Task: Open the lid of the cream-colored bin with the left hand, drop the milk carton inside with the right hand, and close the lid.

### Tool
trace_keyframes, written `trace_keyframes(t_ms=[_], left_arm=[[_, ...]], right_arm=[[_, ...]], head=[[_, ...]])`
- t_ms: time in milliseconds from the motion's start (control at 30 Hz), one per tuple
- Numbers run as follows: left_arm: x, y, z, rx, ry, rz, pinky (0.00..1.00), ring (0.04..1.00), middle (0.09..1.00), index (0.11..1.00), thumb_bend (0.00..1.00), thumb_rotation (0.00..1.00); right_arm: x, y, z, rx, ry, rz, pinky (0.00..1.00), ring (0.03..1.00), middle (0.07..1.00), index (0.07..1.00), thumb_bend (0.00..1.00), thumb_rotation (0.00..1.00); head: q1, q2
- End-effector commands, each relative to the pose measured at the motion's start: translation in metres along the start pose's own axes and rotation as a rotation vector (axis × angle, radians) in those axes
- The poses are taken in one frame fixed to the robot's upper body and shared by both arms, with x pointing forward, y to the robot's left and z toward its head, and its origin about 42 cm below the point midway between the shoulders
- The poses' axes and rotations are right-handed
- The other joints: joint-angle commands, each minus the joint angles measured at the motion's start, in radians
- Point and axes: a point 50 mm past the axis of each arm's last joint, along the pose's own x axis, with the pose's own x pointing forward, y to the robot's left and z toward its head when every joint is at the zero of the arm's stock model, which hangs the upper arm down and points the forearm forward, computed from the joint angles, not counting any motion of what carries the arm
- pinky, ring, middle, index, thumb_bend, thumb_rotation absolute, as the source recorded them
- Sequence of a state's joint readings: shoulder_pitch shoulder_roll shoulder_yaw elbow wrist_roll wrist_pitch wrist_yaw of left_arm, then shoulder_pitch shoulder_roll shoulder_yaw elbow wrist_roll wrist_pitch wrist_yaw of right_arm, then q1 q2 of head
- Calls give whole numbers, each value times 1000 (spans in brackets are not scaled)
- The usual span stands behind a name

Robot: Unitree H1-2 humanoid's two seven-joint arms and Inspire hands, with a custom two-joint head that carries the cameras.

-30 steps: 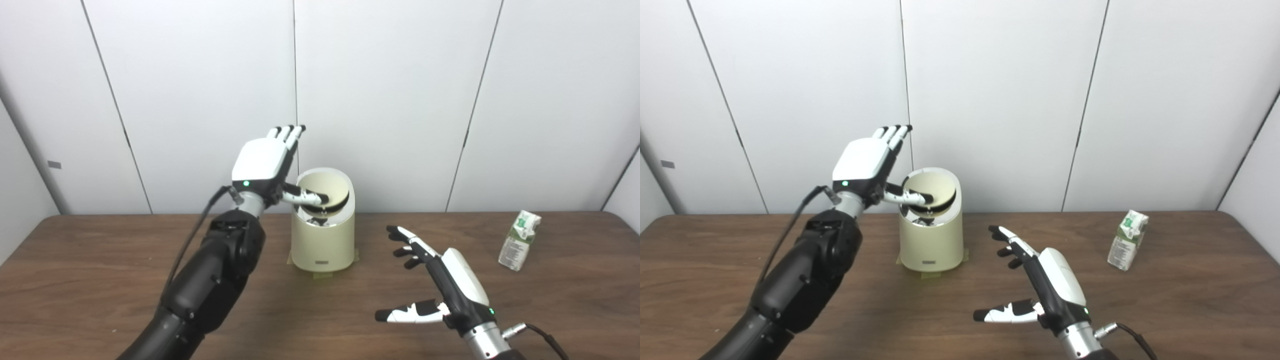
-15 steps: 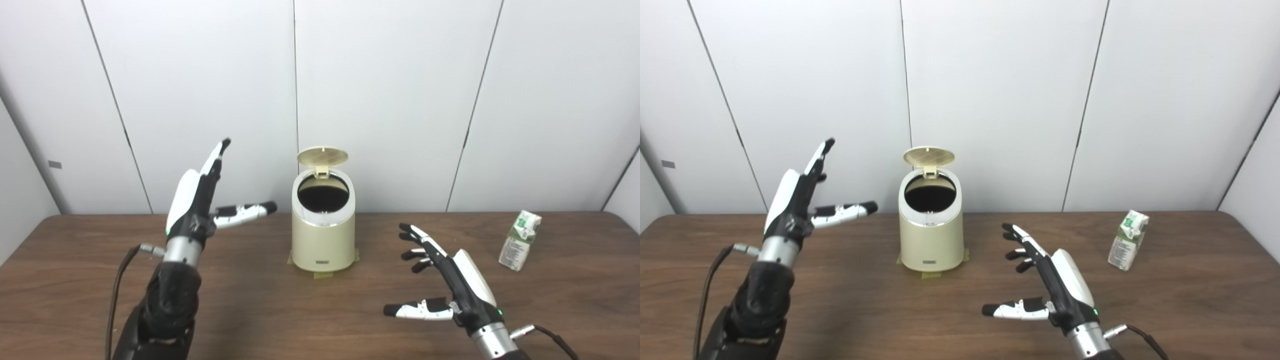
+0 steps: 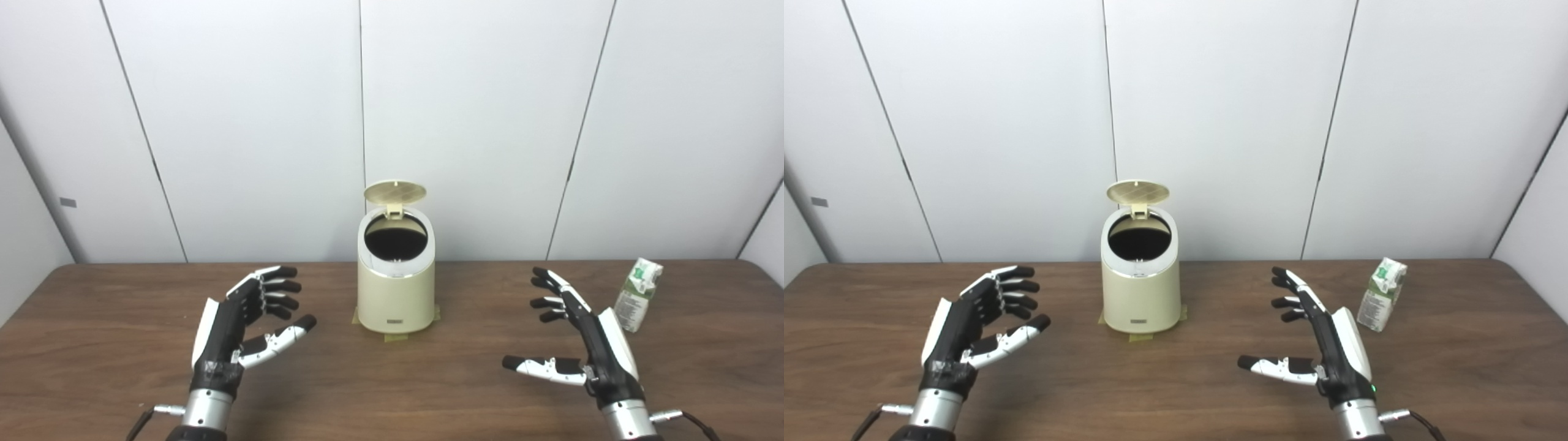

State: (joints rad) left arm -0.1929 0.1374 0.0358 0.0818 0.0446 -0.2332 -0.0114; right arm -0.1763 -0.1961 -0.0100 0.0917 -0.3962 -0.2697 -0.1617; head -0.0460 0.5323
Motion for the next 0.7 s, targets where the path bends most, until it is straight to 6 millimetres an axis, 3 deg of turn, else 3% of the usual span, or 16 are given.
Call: trace_keyframes(t_ms=[0,167,300,367,500,633,667], left_arm=[[7,-1,10,-19,-103,-1,473,565,664,692,661,160],[2,3,9,-14,-110,-28,508,594,686,702,656,137],[1,14,6,24,-98,-32,497,589,676,706,620,93],[1,18,4,25,-90,-35,491,580,671,709,597,65],[3,22,4,30,-77,-37,490,579,671,712,585,41],[3,22,3,39,-64,-35,495,590,675,712,580,5],[3,22,2,40,-64,-37,504,597,681,715,580,2]], right_arm=[[18,-17,14,6,-86,-44,619,723,846,860,786,271],[28,-52,15,-71,-95,-17,655,797,888,889,816,302],[43,-80,34,-154,-67,-127,917,949,945,926,823,325],[49,-92,38,-154,-48,-182,975,990,988,967,839,343],[65,-126,33,-70,9,-292,982,1000,1000,980,848,348],[78,-154,24,72,73,-333,917,978,980,983,803,286],[80,-159,22,96,85,-334,859,961,977,977,805,258]], head=[[-27,-6],[-121,-27],[-215,-56],[-234,-61],[-257,-66],[-258,-66],[-258,-66]])
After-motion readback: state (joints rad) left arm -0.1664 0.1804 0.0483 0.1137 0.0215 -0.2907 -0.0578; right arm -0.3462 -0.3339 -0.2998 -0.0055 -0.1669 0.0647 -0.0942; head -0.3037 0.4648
